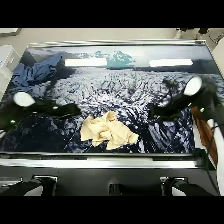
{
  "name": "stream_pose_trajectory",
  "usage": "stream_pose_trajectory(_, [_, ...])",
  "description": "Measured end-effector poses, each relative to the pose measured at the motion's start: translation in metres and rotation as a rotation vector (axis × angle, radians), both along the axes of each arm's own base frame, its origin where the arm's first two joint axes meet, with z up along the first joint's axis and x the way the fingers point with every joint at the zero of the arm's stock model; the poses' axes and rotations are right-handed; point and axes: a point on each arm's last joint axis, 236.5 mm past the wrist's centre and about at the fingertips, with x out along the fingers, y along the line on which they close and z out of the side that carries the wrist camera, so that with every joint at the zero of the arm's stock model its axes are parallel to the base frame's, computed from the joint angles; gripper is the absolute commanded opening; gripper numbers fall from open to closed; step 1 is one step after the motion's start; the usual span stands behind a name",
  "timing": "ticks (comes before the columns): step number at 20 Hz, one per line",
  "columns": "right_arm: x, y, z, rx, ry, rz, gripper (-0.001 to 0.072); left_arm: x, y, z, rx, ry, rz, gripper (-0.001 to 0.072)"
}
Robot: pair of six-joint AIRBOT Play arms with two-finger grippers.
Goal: Fold the clothes and pants, and hang the long-sleeved shirts on hangers.
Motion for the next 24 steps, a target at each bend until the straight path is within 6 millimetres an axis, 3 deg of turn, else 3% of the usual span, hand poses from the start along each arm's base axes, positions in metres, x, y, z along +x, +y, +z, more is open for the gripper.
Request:
stream_pose_trajectory(2, [-0.022, 0.009, -0.036, 0.040, 0.085, -0.033, 0.0679, -0.025, 0.038, -0.027, 0.021, 0.126, 0.040, 0.0712])
stream_pose_trajectory(4, [-0.044, 0.018, -0.062, 0.080, 0.158, -0.072, 0.0676, -0.050, 0.050, -0.055, -0.008, 0.219, 0.076, 0.0712])
stream_pose_trajectory(8, [-0.069, 0.028, -0.085, 0.123, 0.235, -0.115, 0.0673, -0.069, 0.029, -0.096, -0.151, 0.272, 0.148, 0.0694])
stream_pose_trajectory(12, [-0.075, 0.033, -0.089, 0.148, 0.257, -0.138, 0.0673, -0.068, -0.002, -0.112, -0.264, 0.273, 0.178, 0.0693])
stream_pose_trajectory(15, [-0.076, 0.037, -0.088, 0.166, 0.264, -0.146, 0.0673, -0.064, -0.018, -0.119, -0.288, 0.259, 0.192, 0.0601])
stream_pose_trajectory(18, [-0.076, 0.040, -0.087, 0.181, 0.266, -0.153, 0.0675, -0.057, -0.027, -0.125, -0.275, 0.227, 0.204, 0.0353])
stream_pose_trajectory(20, [-0.068, 0.041, -0.089, 0.185, 0.238, -0.173, 0.0681, -0.055, -0.030, -0.129, -0.263, 0.212, 0.213, 0.0099])
stream_pose_trajectory(21, [-0.063, 0.042, -0.090, 0.189, 0.221, -0.191, 0.0682, -0.053, -0.031, -0.130, -0.258, 0.206, 0.218, 0.0022])
stream_pose_trajectory(24, [-0.049, 0.047, -0.093, 0.213, 0.189, -0.240, 0.0690, -0.052, -0.036, -0.127, -0.278, 0.208, 0.226, 0.0021])
